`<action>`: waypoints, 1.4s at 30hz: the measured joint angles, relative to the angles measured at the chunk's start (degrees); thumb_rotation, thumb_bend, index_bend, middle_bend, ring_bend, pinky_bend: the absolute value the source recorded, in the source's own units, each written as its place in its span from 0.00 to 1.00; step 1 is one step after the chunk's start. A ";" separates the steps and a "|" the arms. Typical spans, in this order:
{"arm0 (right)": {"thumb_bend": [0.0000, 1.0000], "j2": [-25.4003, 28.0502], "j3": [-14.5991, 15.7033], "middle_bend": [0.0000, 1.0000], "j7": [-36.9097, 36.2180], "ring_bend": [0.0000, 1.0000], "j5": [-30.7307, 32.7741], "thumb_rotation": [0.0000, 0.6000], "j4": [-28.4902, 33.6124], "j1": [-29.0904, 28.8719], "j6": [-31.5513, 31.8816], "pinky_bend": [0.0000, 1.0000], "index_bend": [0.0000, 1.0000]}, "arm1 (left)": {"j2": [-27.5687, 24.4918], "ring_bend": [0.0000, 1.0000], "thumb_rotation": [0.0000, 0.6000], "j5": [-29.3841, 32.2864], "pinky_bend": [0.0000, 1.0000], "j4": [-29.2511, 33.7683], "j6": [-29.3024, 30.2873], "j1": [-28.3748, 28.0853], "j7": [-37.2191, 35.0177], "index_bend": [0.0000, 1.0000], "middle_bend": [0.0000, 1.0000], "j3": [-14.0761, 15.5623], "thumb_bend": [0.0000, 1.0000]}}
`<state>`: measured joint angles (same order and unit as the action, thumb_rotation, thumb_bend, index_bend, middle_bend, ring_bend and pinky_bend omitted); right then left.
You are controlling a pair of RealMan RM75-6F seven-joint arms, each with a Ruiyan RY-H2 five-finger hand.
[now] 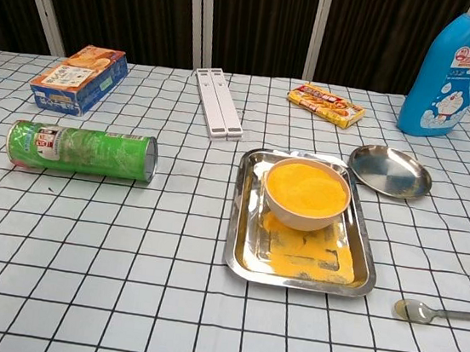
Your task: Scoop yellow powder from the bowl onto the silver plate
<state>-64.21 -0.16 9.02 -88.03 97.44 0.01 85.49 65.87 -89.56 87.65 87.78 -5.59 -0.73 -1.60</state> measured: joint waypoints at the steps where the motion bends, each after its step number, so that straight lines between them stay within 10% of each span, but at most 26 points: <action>1: 0.36 -0.08 0.01 0.00 0.03 0.00 -0.01 1.00 0.08 -0.09 -0.17 0.00 0.00 | 0.00 0.00 1.00 -0.22 0.00 0.02 0.27 0.06 -0.06 0.00 0.00 0.02 0.00; 14: 0.36 -4.67 -0.81 0.14 4.21 0.00 0.25 1.00 2.16 -5.01 -7.52 0.00 0.45 | 0.46 0.00 1.00 -0.85 0.00 0.14 0.98 0.10 0.21 0.00 0.00 -0.13 0.00; 42: 0.36 -20.62 -3.62 0.19 17.96 0.00 13.17 1.00 -7.87 -11.72 -16.94 0.00 0.53 | 0.32 0.00 1.00 -0.43 0.00 -0.30 0.11 -0.28 -1.04 0.00 0.00 -0.21 0.00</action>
<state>-84.83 -3.77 26.98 -74.86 89.56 -11.71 68.55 66.18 -90.00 87.35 87.88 -5.87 -1.77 -1.81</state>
